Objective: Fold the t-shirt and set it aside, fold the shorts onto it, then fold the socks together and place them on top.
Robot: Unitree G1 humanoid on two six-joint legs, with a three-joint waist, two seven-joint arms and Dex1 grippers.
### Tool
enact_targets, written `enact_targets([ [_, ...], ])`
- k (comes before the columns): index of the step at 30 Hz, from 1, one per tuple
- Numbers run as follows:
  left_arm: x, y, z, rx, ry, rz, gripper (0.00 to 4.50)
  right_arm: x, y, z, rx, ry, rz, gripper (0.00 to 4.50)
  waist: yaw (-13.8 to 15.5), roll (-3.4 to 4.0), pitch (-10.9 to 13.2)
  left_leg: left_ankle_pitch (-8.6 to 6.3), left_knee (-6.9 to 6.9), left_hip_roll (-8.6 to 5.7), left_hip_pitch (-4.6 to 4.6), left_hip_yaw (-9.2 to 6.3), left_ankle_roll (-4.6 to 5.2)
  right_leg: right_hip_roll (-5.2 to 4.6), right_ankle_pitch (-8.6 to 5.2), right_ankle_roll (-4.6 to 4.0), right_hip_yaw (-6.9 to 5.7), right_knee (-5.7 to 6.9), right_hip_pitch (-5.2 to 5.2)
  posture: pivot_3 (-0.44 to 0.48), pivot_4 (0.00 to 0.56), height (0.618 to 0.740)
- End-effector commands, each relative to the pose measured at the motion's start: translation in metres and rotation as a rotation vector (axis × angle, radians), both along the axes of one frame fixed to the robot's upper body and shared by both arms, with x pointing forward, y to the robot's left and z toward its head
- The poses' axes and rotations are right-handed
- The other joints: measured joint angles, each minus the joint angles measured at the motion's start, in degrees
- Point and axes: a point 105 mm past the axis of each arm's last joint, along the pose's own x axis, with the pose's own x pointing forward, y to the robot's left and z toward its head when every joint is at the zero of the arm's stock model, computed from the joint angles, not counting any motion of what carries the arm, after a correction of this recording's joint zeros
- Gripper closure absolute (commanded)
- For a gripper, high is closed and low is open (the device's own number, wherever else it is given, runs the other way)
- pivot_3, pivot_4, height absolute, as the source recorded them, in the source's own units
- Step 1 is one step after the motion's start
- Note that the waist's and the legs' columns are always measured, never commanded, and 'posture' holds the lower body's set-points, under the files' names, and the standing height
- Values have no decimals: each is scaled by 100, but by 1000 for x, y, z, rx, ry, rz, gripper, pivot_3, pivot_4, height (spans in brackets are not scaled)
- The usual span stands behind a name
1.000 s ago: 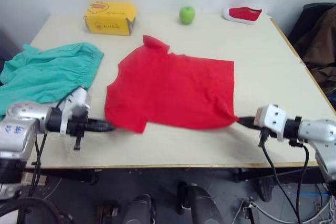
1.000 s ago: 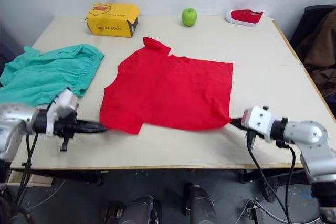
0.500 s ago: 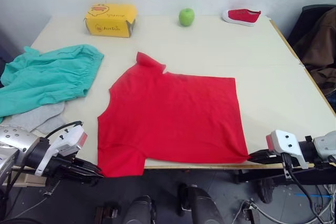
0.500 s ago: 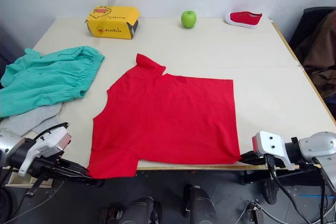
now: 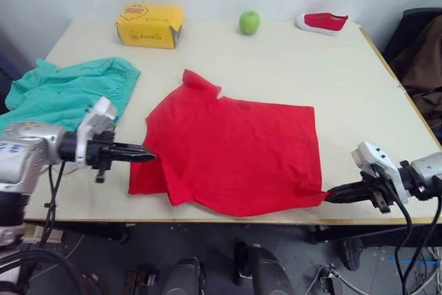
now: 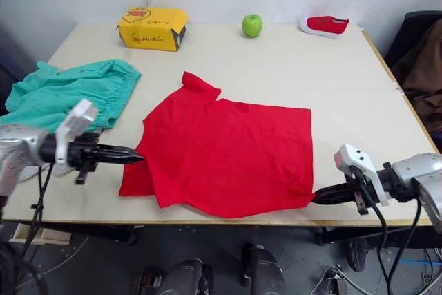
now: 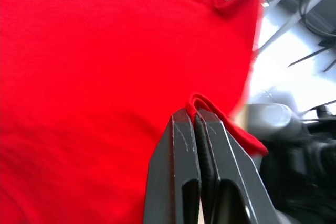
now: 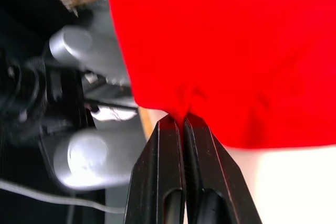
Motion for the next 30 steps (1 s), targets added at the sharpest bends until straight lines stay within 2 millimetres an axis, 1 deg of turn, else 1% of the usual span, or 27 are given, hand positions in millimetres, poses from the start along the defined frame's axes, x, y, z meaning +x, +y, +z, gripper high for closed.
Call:
enact_targets([
  [1,25,7,-8,57,-61,82,4500,14,0,-1,24,52,-50,4486,4,0,0,0,1,0,-1,0,0,0,0,0,-1,0,-1,0,150,740],
  [4,38,10,-10,59,-79,130,4500,21,-3,-6,-2,57,-70,4486,7,0,0,1,3,0,-3,1,0,-1,0,0,-3,2,-1,0,150,740],
  [8,48,20,-18,101,-85,183,4500,24,-11,-14,-51,62,-91,4486,8,0,0,1,2,2,-12,-2,0,-2,0,0,-10,13,-5,0,150,740],
  [10,50,26,-24,127,-87,207,4500,24,-14,-17,-62,70,-104,4486,7,0,0,1,3,2,-12,-2,0,-3,1,1,-11,11,-4,0,150,740],
  [13,51,33,-26,126,-85,243,4500,24,-19,-18,-65,75,-124,4486,7,0,0,1,6,2,-11,-2,-1,-4,1,1,-12,10,-4,0,150,740],
  [15,50,32,-26,109,-81,237,4500,24,-18,-16,-46,75,-126,4486,3,0,0,1,6,2,-10,-2,-1,-4,1,1,-12,10,-3,0,150,740],
  [18,49,28,-27,100,-81,228,4500,26,-12,-11,-17,75,-115,4486,2,0,0,0,6,3,-9,-2,-2,-5,1,1,-12,11,-3,0,150,740],
  [21,52,27,-28,89,-84,244,4500,29,-8,-6,8,75,-122,3835,1,0,0,1,7,3,-9,-3,-3,-5,1,1,-12,11,-3,0,150,740],
  [24,56,29,-25,73,-95,281,3815,33,-6,5,41,42,-141,2828,4,0,0,1,8,3,-9,-3,-4,-5,1,1,-12,11,-3,0,150,740],
  [25,55,30,-23,68,-99,285,3463,34,-6,10,50,25,-149,2393,5,0,0,1,8,3,-10,-3,-4,-5,1,1,-12,11,-3,0,150,740],
  [26,55,31,-22,64,-101,286,3183,35,-7,13,56,15,-154,2080,3,0,0,1,8,3,-10,-4,-4,-5,1,1,-13,11,-3,0,150,740],
  [28,54,39,-10,60,-116,320,2592,32,-6,29,76,-67,-135,1407,3,0,0,0,7,3,-10,-5,-5,-5,1,1,-14,10,-4,0,150,740],
  [29,50,40,-2,36,-109,318,2323,30,-4,37,93,-104,-123,1101,1,0,0,0,7,4,-10,-6,-6,-5,1,1,-14,11,-4,0,150,740],
  [30,44,40,8,7,-113,297,2100,25,-2,44,113,-120,-114,1057,-1,0,0,-1,7,5,-10,-6,-8,-4,1,1,-15,11,-4,0,150,740],
])
